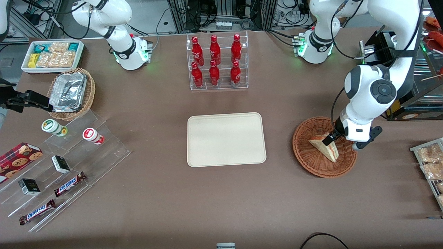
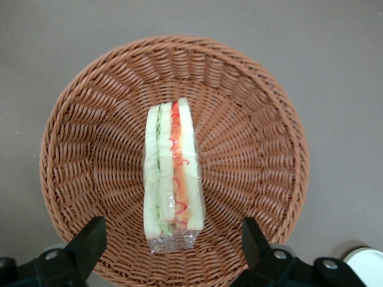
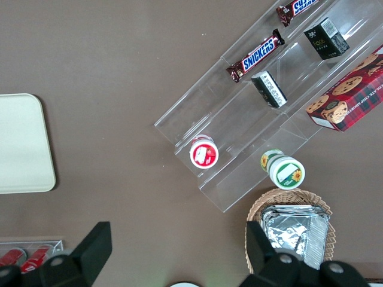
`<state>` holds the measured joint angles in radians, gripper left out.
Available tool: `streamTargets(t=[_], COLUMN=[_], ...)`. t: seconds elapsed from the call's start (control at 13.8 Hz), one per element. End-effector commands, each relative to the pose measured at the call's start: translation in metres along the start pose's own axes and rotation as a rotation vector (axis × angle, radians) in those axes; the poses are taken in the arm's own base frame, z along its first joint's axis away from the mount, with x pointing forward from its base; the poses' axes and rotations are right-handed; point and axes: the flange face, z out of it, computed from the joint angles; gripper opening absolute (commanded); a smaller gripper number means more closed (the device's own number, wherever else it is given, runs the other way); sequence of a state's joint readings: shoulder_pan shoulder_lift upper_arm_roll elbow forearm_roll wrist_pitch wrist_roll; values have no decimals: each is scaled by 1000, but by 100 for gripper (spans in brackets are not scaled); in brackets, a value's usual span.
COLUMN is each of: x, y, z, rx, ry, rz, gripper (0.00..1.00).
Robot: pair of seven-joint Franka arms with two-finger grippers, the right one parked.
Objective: Place sandwich from basket to tray
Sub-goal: 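Lower the left gripper around the sandwich and close on it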
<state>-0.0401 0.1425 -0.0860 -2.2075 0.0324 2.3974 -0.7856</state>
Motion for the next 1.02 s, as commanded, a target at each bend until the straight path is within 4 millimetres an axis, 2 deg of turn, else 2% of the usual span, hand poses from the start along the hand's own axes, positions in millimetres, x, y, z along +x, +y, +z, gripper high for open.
streamTargets(t=[0.0,0.44,0.58,0.73,0.8,0.87,0.95], x=[-1,0,-3,-2,0,0,-1], y=[-2,-1,-1,0,1,1,3], z=[14,40,56,60,65,70,76], rx=[7,9,26,15,16,17,15], ry=[7,-5,-25,-16,-20,-23,-23], rz=[-19,-21,-18,-18,-28,-44,-41], gripper=[100,100,100,97,84,42,14])
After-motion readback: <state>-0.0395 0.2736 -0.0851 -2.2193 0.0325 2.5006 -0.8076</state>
